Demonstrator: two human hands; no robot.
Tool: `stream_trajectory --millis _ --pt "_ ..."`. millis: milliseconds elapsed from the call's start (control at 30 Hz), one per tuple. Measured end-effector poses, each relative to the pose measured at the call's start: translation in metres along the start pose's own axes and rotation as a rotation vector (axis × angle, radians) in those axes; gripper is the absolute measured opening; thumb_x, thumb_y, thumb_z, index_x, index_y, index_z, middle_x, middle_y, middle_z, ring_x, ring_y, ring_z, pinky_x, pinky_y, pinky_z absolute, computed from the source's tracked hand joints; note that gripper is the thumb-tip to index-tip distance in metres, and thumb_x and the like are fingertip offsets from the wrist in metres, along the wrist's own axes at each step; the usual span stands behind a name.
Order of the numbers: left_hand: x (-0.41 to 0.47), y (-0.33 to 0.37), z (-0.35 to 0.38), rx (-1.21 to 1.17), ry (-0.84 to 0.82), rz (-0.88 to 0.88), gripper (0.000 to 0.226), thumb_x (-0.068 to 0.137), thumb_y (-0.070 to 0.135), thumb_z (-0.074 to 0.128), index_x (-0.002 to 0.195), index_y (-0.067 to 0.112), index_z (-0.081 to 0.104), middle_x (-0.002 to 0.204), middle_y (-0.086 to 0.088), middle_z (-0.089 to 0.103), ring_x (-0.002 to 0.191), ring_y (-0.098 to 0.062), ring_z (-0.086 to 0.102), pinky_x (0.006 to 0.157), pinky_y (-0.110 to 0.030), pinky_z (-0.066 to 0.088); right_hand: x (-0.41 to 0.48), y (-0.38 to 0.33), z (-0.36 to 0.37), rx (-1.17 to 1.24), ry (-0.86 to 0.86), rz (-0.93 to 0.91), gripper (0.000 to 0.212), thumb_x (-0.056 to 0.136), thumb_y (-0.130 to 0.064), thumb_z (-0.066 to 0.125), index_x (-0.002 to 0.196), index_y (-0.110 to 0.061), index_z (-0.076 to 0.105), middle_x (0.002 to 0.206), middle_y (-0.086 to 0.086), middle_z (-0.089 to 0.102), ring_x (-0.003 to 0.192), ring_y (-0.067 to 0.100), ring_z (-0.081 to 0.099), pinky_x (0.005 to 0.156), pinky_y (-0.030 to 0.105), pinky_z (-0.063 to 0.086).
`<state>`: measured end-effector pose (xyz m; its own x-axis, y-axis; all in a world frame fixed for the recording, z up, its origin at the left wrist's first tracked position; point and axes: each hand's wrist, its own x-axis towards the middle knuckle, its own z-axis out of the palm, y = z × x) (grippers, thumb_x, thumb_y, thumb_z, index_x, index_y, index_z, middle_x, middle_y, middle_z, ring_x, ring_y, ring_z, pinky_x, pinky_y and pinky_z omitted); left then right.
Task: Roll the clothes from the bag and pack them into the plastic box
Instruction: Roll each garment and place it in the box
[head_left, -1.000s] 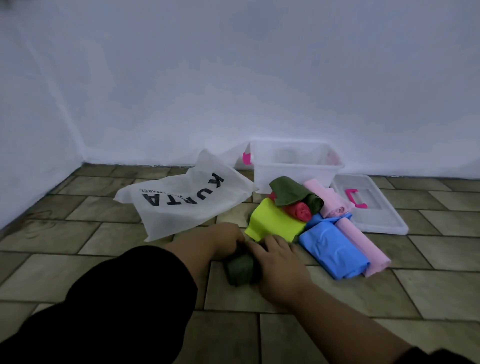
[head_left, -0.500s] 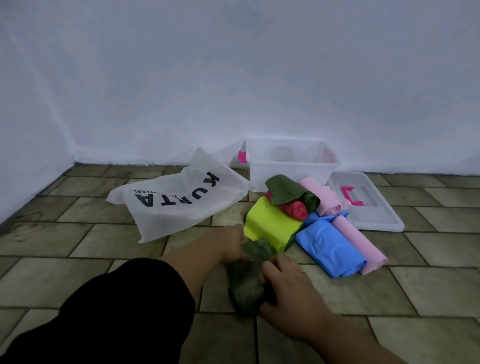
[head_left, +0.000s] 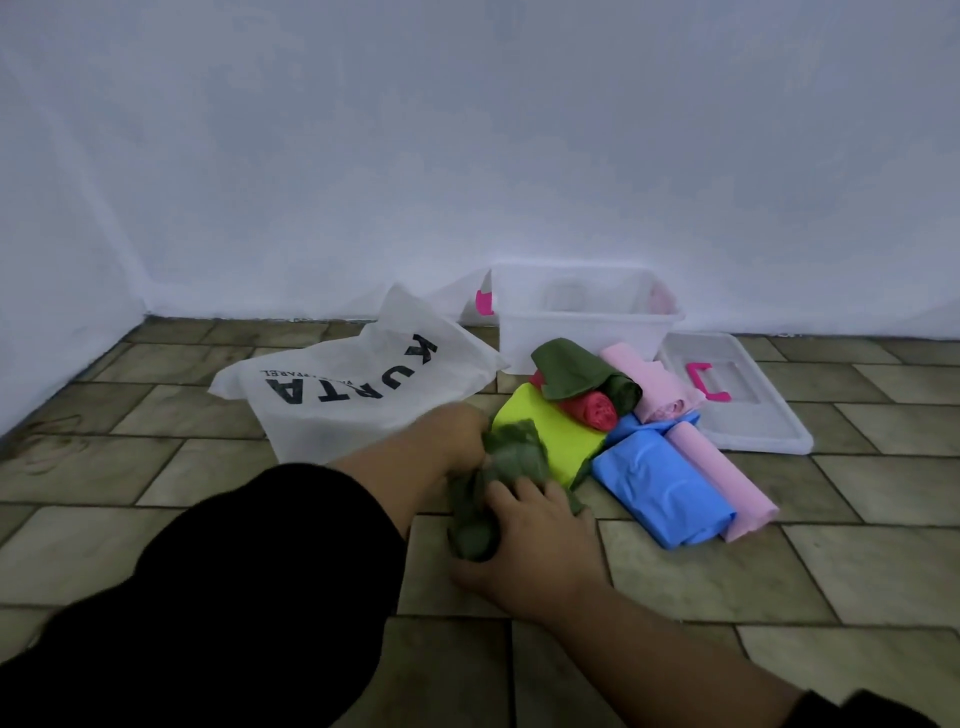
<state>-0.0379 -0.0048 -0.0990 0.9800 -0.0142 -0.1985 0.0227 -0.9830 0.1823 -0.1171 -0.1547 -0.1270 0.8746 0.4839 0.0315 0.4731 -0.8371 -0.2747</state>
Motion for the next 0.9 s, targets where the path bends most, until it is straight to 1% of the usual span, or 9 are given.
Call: stream_trajectory --millis 133,400,500,567,633,667,733,833,900 --pt "0.011 -0.01 -0.013 0.075 0.089 -0.016 0.03 0.083 0.023 0.065 0.108 0.01 0.058 0.112 -0.011 0.057 0.104 -0.027 0.054 0.077 -0.029 0.039 0.013 -0.006 0.0 0.04 0.084 -0.015 0.06 0.055 -0.077 0.046 0.102 -0.039 0.04 0.103 -0.009 0.051 0.102 0.022 0.038 0.083 0.049 0.037" --pt "0.004 -0.012 0.024 0.118 0.088 0.026 0.027 0.092 0.028 0.048 0.113 0.012 0.052 0.114 -0.012 0.059 0.105 -0.028 0.056 0.086 -0.035 0.042 0.01 -0.004 0.026 0.011 0.024 -0.024 0.061 0.061 -0.077 0.043 0.11 -0.041 0.037 0.107 -0.006 0.05 0.107 0.024 0.038 0.085 0.052 0.033" --pt "-0.005 -0.01 0.025 0.141 0.18 0.011 0.028 0.089 0.031 0.049 0.113 0.015 0.048 0.115 -0.012 0.056 0.103 -0.03 0.056 0.085 -0.039 0.044 0.011 -0.005 0.027 -0.001 0.028 -0.011 0.059 0.061 -0.077 0.043 0.106 -0.04 0.039 0.105 -0.006 0.05 0.107 0.025 0.039 0.083 0.051 0.031" --pt "-0.01 -0.01 0.019 0.175 0.316 -0.02 0.052 0.082 0.034 0.059 0.127 0.021 0.038 0.124 -0.01 0.045 0.109 -0.03 0.05 0.087 -0.042 0.044 0.012 -0.005 0.028 -0.01 0.019 -0.005 0.061 0.06 -0.078 0.042 0.108 -0.039 0.04 0.107 -0.006 0.051 0.109 0.025 0.039 0.085 0.052 0.031" --pt "-0.019 -0.005 0.005 0.045 0.429 -0.026 0.073 0.075 0.035 0.066 0.138 0.028 0.028 0.129 -0.009 0.034 0.115 -0.03 0.041 0.09 -0.043 0.042 0.013 -0.005 0.028 -0.01 0.006 0.002 0.064 0.06 -0.079 0.041 0.11 -0.039 0.042 0.109 -0.006 0.052 0.111 0.025 0.039 0.086 0.053 0.032" --pt "-0.024 -0.002 -0.003 -0.083 0.423 -0.022 0.072 0.075 0.029 0.066 0.137 0.029 0.029 0.128 -0.009 0.033 0.115 -0.03 0.042 0.091 -0.043 0.043 0.013 -0.005 0.028 -0.009 0.002 0.008 0.066 0.06 -0.079 0.041 0.111 -0.039 0.042 0.11 -0.005 0.052 0.111 0.025 0.039 0.087 0.053 0.032" --pt "-0.035 0.005 -0.014 -0.313 0.239 -0.033 0.062 0.079 0.017 0.06 0.133 0.027 0.031 0.123 -0.009 0.039 0.108 -0.029 0.049 0.089 -0.042 0.046 0.014 -0.005 0.027 -0.001 0.003 0.021 0.069 0.059 -0.081 0.041 0.115 -0.04 0.042 0.109 -0.005 0.05 0.111 0.025 0.039 0.088 0.053 0.032" --pt "-0.054 0.013 -0.011 -0.35 -0.103 -0.033 0.06 0.081 0.011 0.055 0.132 0.026 0.027 0.116 -0.009 0.051 0.095 -0.022 0.054 0.069 -0.03 0.045 0.012 -0.005 0.026 0.053 0.006 0.036 0.082 0.053 -0.088 0.039 0.121 -0.042 0.04 0.11 -0.004 0.045 0.11 0.022 0.04 0.09 0.049 0.034" --pt "-0.064 0.016 -0.002 -0.427 -0.159 -0.039 0.059 0.082 0.007 0.052 0.131 0.026 0.025 0.112 -0.009 0.054 0.09 -0.02 0.056 0.064 -0.029 0.045 0.009 -0.002 0.023 0.12 0.03 0.041 0.087 0.048 -0.088 0.043 0.118 -0.037 0.039 0.111 -0.005 0.041 0.107 0.018 0.042 0.089 0.045 0.038"
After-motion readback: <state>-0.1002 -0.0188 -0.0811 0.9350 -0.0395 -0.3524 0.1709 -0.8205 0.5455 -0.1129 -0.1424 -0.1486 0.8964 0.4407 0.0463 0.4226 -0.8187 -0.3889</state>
